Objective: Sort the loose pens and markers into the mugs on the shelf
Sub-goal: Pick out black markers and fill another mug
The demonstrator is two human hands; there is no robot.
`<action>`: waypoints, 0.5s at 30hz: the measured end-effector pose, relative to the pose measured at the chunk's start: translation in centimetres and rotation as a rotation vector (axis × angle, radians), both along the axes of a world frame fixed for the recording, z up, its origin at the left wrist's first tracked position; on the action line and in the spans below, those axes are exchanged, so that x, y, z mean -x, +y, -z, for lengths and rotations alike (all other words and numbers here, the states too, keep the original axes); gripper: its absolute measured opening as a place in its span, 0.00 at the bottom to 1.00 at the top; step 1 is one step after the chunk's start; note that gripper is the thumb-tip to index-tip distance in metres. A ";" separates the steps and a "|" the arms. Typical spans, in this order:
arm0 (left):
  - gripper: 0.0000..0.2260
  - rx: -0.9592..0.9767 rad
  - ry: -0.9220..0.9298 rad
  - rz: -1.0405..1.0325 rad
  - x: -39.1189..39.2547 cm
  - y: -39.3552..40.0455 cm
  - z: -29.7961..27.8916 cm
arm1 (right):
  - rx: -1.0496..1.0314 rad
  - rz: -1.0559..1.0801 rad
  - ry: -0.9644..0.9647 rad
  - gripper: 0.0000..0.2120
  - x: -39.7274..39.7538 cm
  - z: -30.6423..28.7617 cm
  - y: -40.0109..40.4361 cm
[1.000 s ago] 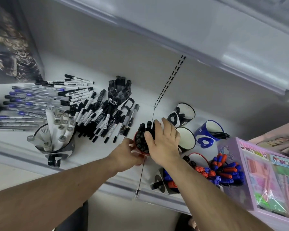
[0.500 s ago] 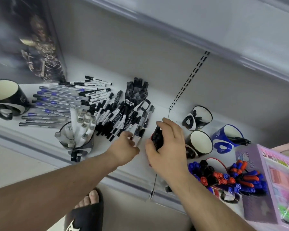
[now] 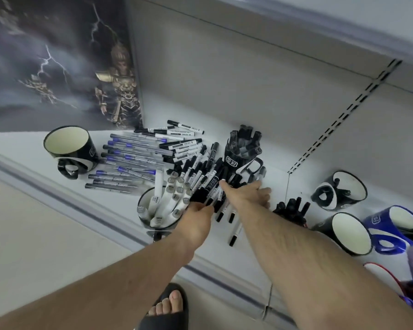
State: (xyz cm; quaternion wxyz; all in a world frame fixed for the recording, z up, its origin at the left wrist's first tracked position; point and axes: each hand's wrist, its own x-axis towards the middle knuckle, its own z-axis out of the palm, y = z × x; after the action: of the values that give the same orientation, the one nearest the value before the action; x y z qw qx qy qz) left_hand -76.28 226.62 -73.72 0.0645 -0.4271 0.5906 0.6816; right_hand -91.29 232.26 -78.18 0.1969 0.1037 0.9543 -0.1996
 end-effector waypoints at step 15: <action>0.20 -0.115 -0.069 0.011 0.6 0.8 1.5 | 0.089 0.100 -0.097 0.31 -0.4 1.0 -0.6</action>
State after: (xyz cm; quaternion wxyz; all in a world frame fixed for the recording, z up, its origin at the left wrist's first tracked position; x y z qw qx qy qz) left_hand -76.84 227.43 -75.19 0.1129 -0.4426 0.5503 0.6989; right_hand -90.87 231.67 -79.21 0.2371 0.1521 0.9274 -0.2461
